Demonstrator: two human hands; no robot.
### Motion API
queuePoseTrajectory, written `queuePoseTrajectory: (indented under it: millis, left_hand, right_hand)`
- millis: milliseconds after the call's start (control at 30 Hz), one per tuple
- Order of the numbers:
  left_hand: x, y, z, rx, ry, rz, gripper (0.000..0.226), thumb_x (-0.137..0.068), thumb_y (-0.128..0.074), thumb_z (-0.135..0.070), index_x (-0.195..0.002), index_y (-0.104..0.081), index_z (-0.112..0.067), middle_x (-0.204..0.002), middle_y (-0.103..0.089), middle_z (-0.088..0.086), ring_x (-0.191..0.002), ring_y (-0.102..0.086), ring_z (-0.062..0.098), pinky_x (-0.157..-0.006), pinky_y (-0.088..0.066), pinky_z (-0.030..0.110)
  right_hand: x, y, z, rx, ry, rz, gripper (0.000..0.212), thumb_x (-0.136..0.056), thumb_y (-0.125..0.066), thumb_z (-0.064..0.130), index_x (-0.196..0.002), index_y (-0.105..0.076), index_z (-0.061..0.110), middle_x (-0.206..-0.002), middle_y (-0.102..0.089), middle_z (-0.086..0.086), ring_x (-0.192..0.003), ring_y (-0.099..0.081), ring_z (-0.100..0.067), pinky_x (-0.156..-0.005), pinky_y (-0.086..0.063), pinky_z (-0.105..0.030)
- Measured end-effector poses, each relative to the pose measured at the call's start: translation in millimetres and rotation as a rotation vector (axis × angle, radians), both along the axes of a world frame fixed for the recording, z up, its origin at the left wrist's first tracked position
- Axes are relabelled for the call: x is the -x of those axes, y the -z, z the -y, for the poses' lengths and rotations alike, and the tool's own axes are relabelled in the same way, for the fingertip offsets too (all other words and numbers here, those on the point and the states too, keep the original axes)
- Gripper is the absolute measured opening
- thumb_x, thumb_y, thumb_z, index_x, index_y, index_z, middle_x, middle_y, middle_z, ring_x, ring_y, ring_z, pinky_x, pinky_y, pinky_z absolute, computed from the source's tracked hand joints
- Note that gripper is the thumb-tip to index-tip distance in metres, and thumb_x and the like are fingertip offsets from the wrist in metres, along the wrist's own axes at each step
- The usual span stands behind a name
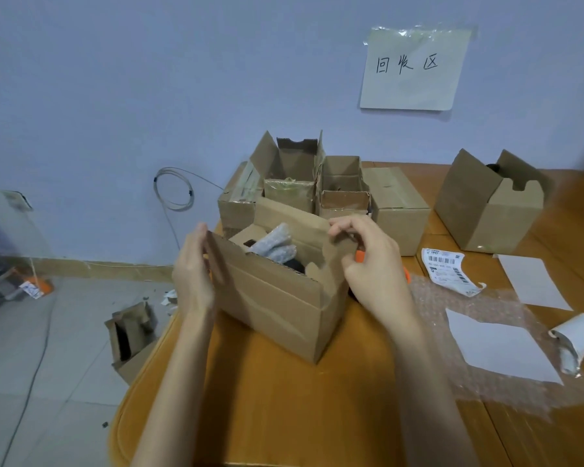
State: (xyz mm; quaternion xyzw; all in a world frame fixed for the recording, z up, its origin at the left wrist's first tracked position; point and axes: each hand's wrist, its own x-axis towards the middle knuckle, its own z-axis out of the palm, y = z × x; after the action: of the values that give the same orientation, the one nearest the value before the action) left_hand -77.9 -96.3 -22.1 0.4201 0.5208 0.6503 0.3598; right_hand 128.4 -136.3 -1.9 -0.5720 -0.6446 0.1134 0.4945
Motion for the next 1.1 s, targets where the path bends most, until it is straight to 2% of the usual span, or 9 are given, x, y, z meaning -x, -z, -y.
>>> queuePoseTrajectory:
  millis: [167, 333, 400, 467, 600, 733, 833, 900, 1100]
  left_hand:
    - [-8.8, 15.8, 37.2, -0.194, -0.143, -0.078, 0.037, -0.082, -0.040, -0.055, -0.067, -0.039, -0.022, -0.061, -0.040, -0.016, -0.060, -0.035, 0.003, -0.059, -0.026, 0.027]
    - [-7.5, 20.6, 53.8, -0.288, -0.115, -0.148, 0.035, -0.082, -0.041, -0.049, -0.073, -0.050, -0.017, -0.066, -0.050, -0.014, -0.064, -0.042, 0.007, -0.056, -0.028, 0.032]
    - [0.0, 12.3, 49.8, -0.273, 0.009, -0.003, 0.044, -0.081, -0.037, -0.052, -0.080, -0.058, -0.013, -0.072, -0.055, -0.013, -0.069, -0.047, 0.008, -0.057, -0.029, 0.028]
    - [13.7, -1.1, 39.4, -0.161, 0.191, 0.177, 0.050, -0.082, -0.039, -0.053, -0.086, -0.066, -0.011, -0.080, -0.057, -0.005, -0.069, -0.046, 0.009, -0.059, -0.031, 0.025]
    - [31.9, -26.2, 11.4, 0.121, 0.390, -0.176, 0.013, -0.086, -0.067, -0.031, -0.080, -0.072, -0.020, -0.075, -0.055, -0.007, -0.067, -0.041, 0.013, -0.063, -0.034, 0.024]
    - [22.2, -38.2, -5.8, 0.363, 0.447, -0.489, 0.039, -0.071, -0.085, -0.024, -0.086, -0.051, -0.014, -0.074, -0.041, -0.001, -0.062, -0.039, 0.012, -0.054, -0.031, 0.021]
    - [21.4, -41.6, -10.6, 0.381, 0.418, -0.575, 0.052, -0.060, -0.087, -0.034, -0.084, -0.046, -0.013, -0.072, -0.044, -0.001, -0.061, -0.038, 0.013, -0.052, -0.031, 0.025]
    - [21.5, -40.5, -10.9, 0.353, 0.386, -0.679, 0.046, -0.067, -0.084, -0.029, -0.082, -0.045, -0.012, -0.069, -0.045, -0.001, -0.060, -0.037, 0.014, -0.052, -0.031, 0.025]
    - [32.0, -27.9, -4.4, 0.136, 0.351, -0.689, 0.029, -0.077, -0.076, -0.014, -0.082, -0.048, -0.007, -0.071, -0.049, 0.006, -0.060, -0.041, 0.016, -0.048, -0.038, 0.015]
  right_hand:
    - [0.9, -6.4, -29.2, 0.049, -0.089, -0.151, 0.054, -0.076, -0.042, -0.020, -0.099, -0.067, 0.022, -0.103, -0.067, 0.015, -0.105, -0.058, 0.004, -0.090, -0.046, -0.013]
    - [2.4, -24.1, -32.7, 0.108, -0.118, -0.072, 0.045, -0.083, -0.048, -0.012, -0.093, -0.073, 0.024, -0.105, -0.068, 0.014, -0.102, -0.056, 0.001, -0.084, -0.043, -0.005]
    - [3.8, -35.0, -24.8, 0.080, -0.151, -0.086, 0.033, -0.087, -0.058, -0.001, -0.092, -0.073, 0.028, -0.100, -0.068, 0.017, -0.102, -0.057, 0.001, -0.090, -0.043, -0.012]
    - [3.8, -52.7, -13.2, 0.090, -0.225, -0.090, 0.020, -0.087, -0.065, 0.010, -0.089, -0.074, 0.028, -0.087, -0.070, 0.016, -0.092, -0.061, -0.001, -0.083, -0.046, -0.014]
    - [17.8, -88.2, -2.7, 0.484, -0.345, 0.267, 0.008, -0.084, -0.071, 0.033, -0.091, -0.072, 0.028, -0.076, -0.068, 0.005, -0.079, -0.063, -0.007, -0.073, -0.049, -0.022]
    - [48.9, -90.8, -10.8, 0.762, -0.292, 0.739, 0.039, -0.086, -0.059, 0.055, -0.099, -0.070, 0.020, -0.102, -0.064, 0.003, -0.098, -0.059, -0.016, -0.080, -0.047, -0.030]
    - [65.6, -88.9, -18.6, 0.747, -0.268, 0.775, 0.039, -0.089, -0.057, 0.054, -0.072, -0.062, 0.019, -0.073, -0.052, 0.002, -0.069, -0.051, -0.017, -0.061, -0.038, -0.028]
    - [75.7, -85.0, -23.3, 0.710, -0.231, 0.771, 0.042, -0.090, -0.059, 0.045, -0.059, -0.050, 0.018, -0.063, -0.045, 0.002, -0.060, -0.046, -0.017, -0.053, -0.034, -0.027]
    - [83.0, -71.5, -28.8, 0.696, -0.186, 0.648, 0.033, -0.094, -0.049, 0.020, -0.063, -0.038, 0.015, -0.062, -0.041, -0.002, -0.052, -0.035, -0.017, -0.045, -0.026, -0.027]
